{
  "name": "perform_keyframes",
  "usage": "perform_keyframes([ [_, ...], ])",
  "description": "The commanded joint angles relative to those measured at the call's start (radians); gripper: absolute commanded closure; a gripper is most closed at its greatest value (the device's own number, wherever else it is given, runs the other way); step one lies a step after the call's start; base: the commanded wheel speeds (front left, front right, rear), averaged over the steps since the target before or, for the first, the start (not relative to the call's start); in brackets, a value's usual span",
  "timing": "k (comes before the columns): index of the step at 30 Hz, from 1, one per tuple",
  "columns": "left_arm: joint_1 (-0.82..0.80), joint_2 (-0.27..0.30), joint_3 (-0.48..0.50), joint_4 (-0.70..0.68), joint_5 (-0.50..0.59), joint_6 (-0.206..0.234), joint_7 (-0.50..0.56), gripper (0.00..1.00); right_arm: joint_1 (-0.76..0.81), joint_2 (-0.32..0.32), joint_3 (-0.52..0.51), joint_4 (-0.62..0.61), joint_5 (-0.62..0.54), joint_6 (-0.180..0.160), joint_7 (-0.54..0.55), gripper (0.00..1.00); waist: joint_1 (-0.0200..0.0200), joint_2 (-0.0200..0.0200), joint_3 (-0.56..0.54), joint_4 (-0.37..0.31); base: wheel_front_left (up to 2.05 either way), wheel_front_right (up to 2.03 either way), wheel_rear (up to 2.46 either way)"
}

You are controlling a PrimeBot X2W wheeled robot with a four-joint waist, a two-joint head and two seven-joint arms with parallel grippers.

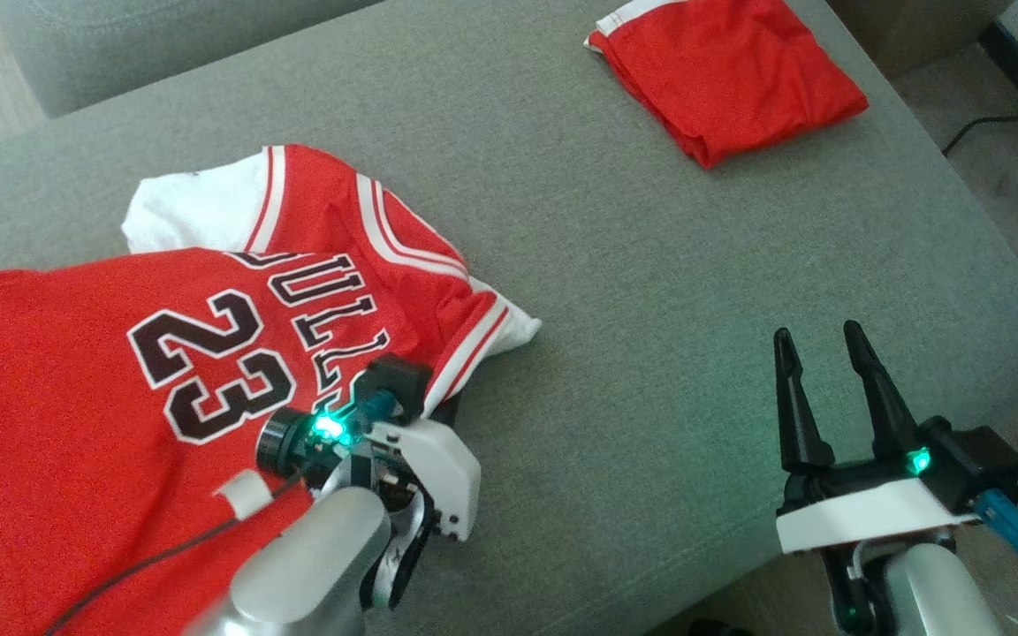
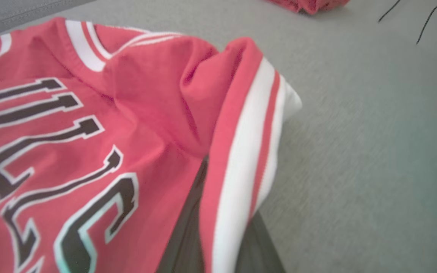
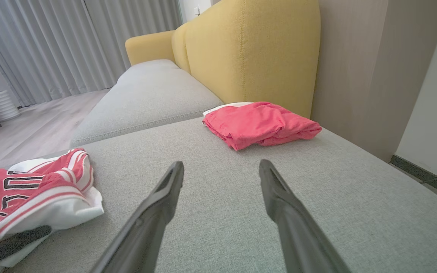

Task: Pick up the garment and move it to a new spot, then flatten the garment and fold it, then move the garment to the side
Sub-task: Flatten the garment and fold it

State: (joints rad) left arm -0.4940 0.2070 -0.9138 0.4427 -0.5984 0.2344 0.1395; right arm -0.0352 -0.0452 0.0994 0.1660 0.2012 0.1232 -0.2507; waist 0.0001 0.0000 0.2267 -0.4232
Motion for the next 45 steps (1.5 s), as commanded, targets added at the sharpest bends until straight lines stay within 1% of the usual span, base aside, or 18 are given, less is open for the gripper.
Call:
perform_keyframes([
  [1,-0.015,-0.008,0.061,-0.065,-0.043,-0.023,-0.019,1.0,-0.023,-0.005,0.023,-0.025,0.0,0.008,-0.011,0.0,-0.0001,0.0,-0.009,0.005,0.0,0.0,0.0],
  [3,0.008,-0.01,0.091,-0.122,-0.105,-0.055,-0.017,1.0,-0.017,-0.005,0.019,-0.022,-0.003,0.008,-0.011,0.0,-0.0001,0.0,-0.017,0.012,0.0,0.0,0.0],
  [5,0.032,0.005,0.104,-0.187,-0.155,-0.088,0.005,1.0,-0.011,-0.005,0.018,-0.019,-0.01,0.008,-0.011,0.0,-0.0001,0.0,-0.026,0.019,0.0,0.0,0.0],
  [6,0.032,0.005,0.104,-0.187,-0.155,-0.088,0.005,1.0,-0.011,-0.005,0.018,-0.019,-0.01,0.008,-0.011,0.0,-0.0001,0.0,-0.026,0.019,0.0,0.0,0.0],
  [7,0.046,0.015,0.111,-0.219,-0.182,-0.102,0.022,1.0,-0.01,-0.005,0.017,-0.018,-0.013,0.008,-0.011,0.0,-0.0001,0.0,-0.029,0.022,0.0,0.0,0.0],
  [11,0.095,0.057,0.125,-0.335,-0.31,-0.179,0.117,1.0,-0.011,-0.005,0.015,-0.017,-0.027,0.008,-0.011,0.0,-0.0001,0.0,-0.039,0.035,0.0,0.0,0.0],
  [13,0.111,0.073,0.124,-0.364,-0.373,-0.216,0.174,1.0,-0.011,-0.005,0.015,-0.018,-0.031,0.008,-0.011,0.0,-0.0001,0.0,-0.039,0.041,0.0,0.0,0.0],
  [16,0.114,0.077,0.128,-0.368,-0.458,-0.261,0.24,1.0,-0.014,-0.005,0.023,-0.017,-0.038,0.008,-0.011,0.0,-0.0001,0.0,-0.037,0.046,0.0,0.0,0.0],
  [17,0.106,0.074,0.137,-0.359,-0.471,-0.264,0.243,0.9,-0.015,-0.005,0.026,-0.016,-0.039,0.008,-0.011,0.0,-0.0001,0.0,-0.035,0.046,0.0,0.0,0.0],
  [18,0.093,0.071,0.15,-0.342,-0.47,-0.257,0.235,0.27,-0.016,-0.005,0.029,-0.017,-0.039,0.008,-0.011,0.0,-0.0001,0.0,-0.032,0.046,0.0,0.0,0.0],
  [19,0.077,0.069,0.157,-0.317,-0.457,-0.244,0.226,0.0,-0.017,-0.005,0.032,-0.017,-0.039,0.008,-0.011,0.0,-0.0001,0.0,-0.03,0.045,0.0,0.0,0.0],
  [25,-0.039,0.054,0.153,-0.102,-0.276,-0.14,0.107,0.0,-0.024,-0.005,0.05,-0.011,-0.033,0.008,-0.011,0.0,-0.0001,0.0,-0.02,0.029,0.0,0.0,0.0],
  [29,-0.092,0.033,0.154,0.02,-0.176,-0.074,-0.024,0.0,-0.024,-0.005,0.056,-0.006,-0.031,0.008,-0.011,0.0,-0.0001,0.0,-0.021,0.016,0.0,0.0,0.0],
  [33,-0.117,0.001,0.137,0.038,-0.14,-0.083,-0.096,0.0,-0.018,-0.005,0.047,-0.005,-0.031,0.008,-0.011,0.0,-0.0001,0.0,-0.026,0.017,0.0,0.0,0.0],
  [36,-0.126,-0.021,0.114,-0.006,-0.111,-0.08,-0.129,0.0,-0.01,-0.005,0.042,-0.005,-0.037,0.008,-0.011,0.0,-0.0001,0.0,-0.032,0.023,0.0,0.0,0.0],
  [40,-0.083,-0.041,0.042,-0.119,-0.088,-0.082,-0.093,0.0,-0.006,-0.005,0.04,-0.008,-0.041,0.008,-0.011,0.0,-0.0001,0.0,-0.039,0.028,0.0,0.0,0.0],
  [42,-0.05,-0.043,-0.001,-0.178,-0.082,-0.079,-0.058,0.0,-0.005,-0.005,0.038,-0.012,-0.043,0.008,-0.011,0.0,-0.0001,0.0,-0.038,0.032,0.0,0.0,0.0],
  [45,0.003,-0.049,-0.06,-0.236,-0.096,-0.089,0.004,0.0,-0.005,-0.005,0.04,-0.014,-0.045,0.008,-0.011,0.0,-0.0001,0.0,-0.031,0.037,0.0,0.0,0.0],
])
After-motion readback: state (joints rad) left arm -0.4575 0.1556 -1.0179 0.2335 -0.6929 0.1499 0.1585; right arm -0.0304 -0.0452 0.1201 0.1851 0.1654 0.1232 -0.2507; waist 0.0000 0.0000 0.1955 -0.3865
